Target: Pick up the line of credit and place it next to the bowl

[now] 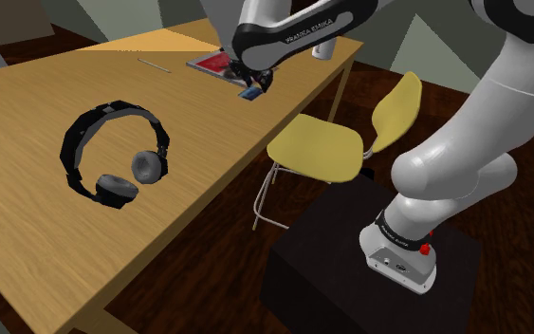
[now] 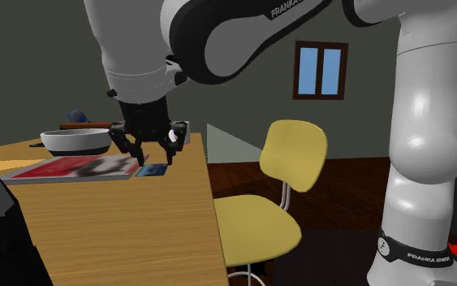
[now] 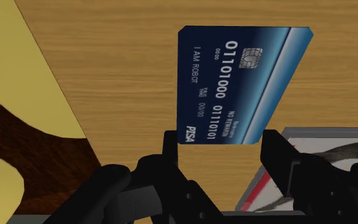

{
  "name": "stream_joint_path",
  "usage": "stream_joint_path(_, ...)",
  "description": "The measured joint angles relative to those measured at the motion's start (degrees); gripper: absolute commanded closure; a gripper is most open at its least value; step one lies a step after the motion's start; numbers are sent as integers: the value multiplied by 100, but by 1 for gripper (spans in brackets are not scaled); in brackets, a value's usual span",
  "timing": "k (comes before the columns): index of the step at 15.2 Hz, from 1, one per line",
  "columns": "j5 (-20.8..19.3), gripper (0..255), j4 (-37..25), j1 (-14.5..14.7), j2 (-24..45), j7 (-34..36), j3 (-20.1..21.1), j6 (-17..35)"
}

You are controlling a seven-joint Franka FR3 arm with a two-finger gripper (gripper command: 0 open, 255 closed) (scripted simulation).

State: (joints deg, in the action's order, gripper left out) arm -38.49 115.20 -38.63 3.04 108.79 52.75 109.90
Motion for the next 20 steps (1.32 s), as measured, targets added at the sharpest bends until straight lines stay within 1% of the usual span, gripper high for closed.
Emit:
stream_joint_path(3,168,255,-90,-29,-163,-191,-2,-99)
stream_joint_path(13,506,255,-606,-50,-443,-703,-20,-592)
stream_joint_path(20,620,255,-1021,-40,-517,-961,-14,-977)
